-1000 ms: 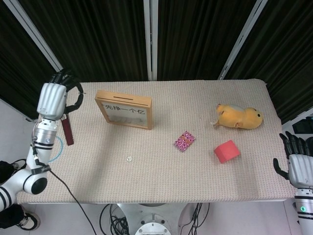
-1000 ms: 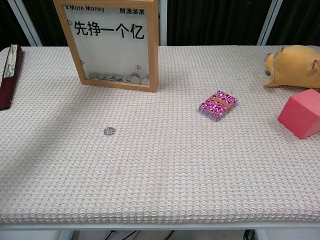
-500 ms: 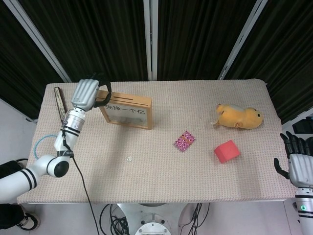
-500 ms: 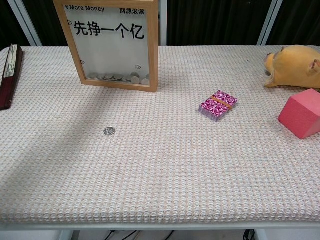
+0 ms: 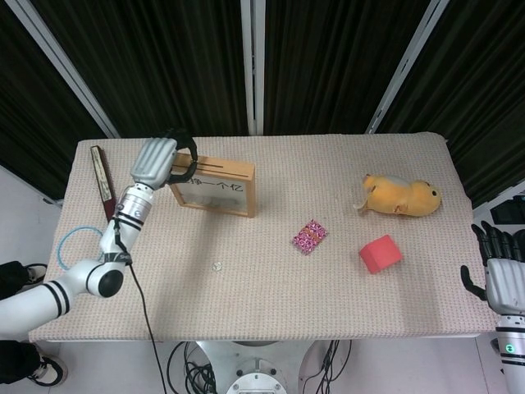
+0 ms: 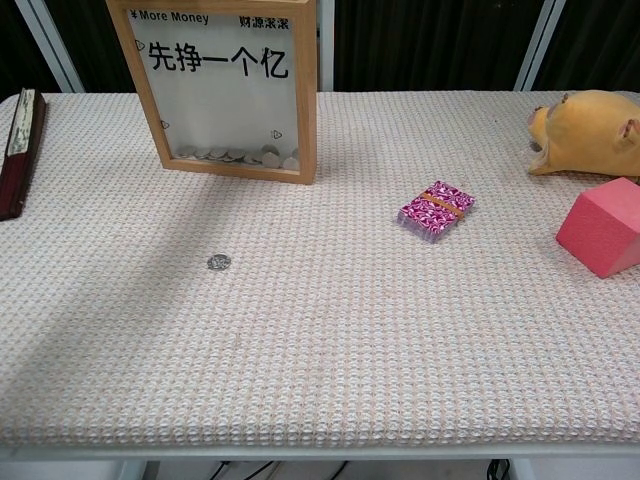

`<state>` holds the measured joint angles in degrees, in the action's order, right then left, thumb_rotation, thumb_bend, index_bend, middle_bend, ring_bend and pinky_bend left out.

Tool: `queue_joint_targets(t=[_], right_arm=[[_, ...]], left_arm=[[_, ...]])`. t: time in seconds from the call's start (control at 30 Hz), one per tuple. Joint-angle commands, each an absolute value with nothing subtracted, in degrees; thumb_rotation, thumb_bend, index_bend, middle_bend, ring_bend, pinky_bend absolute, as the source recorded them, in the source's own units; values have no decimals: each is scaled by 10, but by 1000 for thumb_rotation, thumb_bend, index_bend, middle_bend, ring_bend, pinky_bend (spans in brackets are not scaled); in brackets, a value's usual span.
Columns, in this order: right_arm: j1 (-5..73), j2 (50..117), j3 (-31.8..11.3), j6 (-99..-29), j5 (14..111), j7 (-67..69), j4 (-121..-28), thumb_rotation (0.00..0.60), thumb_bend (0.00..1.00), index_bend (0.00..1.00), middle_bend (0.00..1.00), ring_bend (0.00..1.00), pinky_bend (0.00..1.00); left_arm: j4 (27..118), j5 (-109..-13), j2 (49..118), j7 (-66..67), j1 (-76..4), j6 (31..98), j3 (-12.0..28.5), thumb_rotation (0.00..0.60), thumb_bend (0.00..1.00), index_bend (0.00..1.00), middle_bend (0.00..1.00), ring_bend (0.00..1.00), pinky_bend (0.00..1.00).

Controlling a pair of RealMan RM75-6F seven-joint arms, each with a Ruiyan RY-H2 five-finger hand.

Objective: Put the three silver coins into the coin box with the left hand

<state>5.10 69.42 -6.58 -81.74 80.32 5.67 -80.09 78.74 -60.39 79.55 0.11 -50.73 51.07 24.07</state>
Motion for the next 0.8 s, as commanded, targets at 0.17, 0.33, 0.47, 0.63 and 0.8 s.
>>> queue_joint_targets(t=[0.17, 0.33, 0.47, 0.63, 0.8], right_arm=[[52, 695, -66, -815, 802, 57, -799, 600, 395, 0, 0, 0, 0], [53, 695, -66, -814, 802, 57, -797, 600, 395, 0, 0, 0, 0], [53, 695, -66, -812, 801, 59, -796, 600, 395, 0, 0, 0, 0], [53, 695, -67, -812, 801, 60, -795, 600, 395, 0, 0, 0, 0], [53, 694, -67, -811, 800, 62, -795, 600, 395, 0, 0, 0, 0]], left_arm=[[772, -607, 808, -18, -514, 511, 237, 600, 441, 620, 357, 153, 229], [760, -611, 815, -25, -520, 510, 233, 600, 448, 624, 358, 153, 229], [755, -609, 818, -28, -523, 507, 231, 600, 450, 625, 358, 154, 229], [749, -606, 823, -31, -526, 505, 227, 600, 450, 627, 358, 154, 229], [739, -609, 830, -36, -528, 505, 223, 600, 449, 607, 359, 154, 229]])
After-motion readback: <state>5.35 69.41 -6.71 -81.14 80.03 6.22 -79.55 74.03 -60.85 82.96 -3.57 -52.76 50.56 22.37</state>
